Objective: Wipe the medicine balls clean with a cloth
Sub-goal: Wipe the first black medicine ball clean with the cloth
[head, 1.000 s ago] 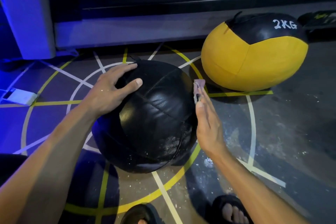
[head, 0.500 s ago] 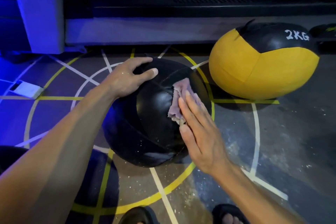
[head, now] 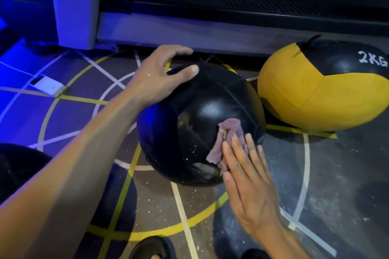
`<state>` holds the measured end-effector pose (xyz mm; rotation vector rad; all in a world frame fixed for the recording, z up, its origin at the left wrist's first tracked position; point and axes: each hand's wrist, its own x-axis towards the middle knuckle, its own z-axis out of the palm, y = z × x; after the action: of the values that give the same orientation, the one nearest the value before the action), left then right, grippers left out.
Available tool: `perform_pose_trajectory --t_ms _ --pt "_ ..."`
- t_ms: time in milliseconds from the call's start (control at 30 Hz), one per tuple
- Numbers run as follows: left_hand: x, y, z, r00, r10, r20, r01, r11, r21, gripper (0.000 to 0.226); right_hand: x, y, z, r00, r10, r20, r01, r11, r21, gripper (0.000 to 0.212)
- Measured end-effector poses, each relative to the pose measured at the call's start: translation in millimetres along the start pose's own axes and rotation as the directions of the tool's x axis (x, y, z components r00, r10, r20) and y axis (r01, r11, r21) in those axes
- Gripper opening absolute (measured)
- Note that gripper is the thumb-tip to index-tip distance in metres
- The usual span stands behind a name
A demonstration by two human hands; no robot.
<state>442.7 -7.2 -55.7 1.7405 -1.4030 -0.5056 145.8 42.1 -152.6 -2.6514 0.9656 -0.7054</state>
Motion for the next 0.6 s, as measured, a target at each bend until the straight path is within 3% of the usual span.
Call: perform_pose_trajectory --t_ms 133,233,300,467,533,600 --pt "-32 -19 -8 0.991 -0.059 0.123 0.056 0.998 0.031 0.061 24 24 -16 0.997 0.081 0.001 -0.081 0.997 0.008 0.057" --pt "-33 -26 0 0.997 -0.062 0.053 0.063 0.998 -0.017 0.060 60 38 -24 0.964 0.266 0.022 -0.265 0.942 0.206 0.060" --pt "-28 -26 1 0.997 -0.064 0.045 0.064 0.998 0.010 0.059 78 33 -23 0.953 0.303 -0.008 -0.290 0.917 0.274 0.065" --pt "-21 -33 -2 0.994 -0.092 0.052 0.092 0.996 0.008 0.061 67 4 -13 0.987 0.144 -0.077 -0.126 0.971 0.204 0.063" --pt "-20 -33 -1 0.993 -0.098 0.057 0.098 0.995 0.003 0.061 50 -9 -7 1.000 -0.007 -0.018 0.009 0.992 0.123 0.062" --pt "-20 -34 1 0.995 -0.089 0.047 0.089 0.996 0.001 0.061 33 -18 1 0.960 -0.246 0.131 0.251 0.968 -0.024 0.062"
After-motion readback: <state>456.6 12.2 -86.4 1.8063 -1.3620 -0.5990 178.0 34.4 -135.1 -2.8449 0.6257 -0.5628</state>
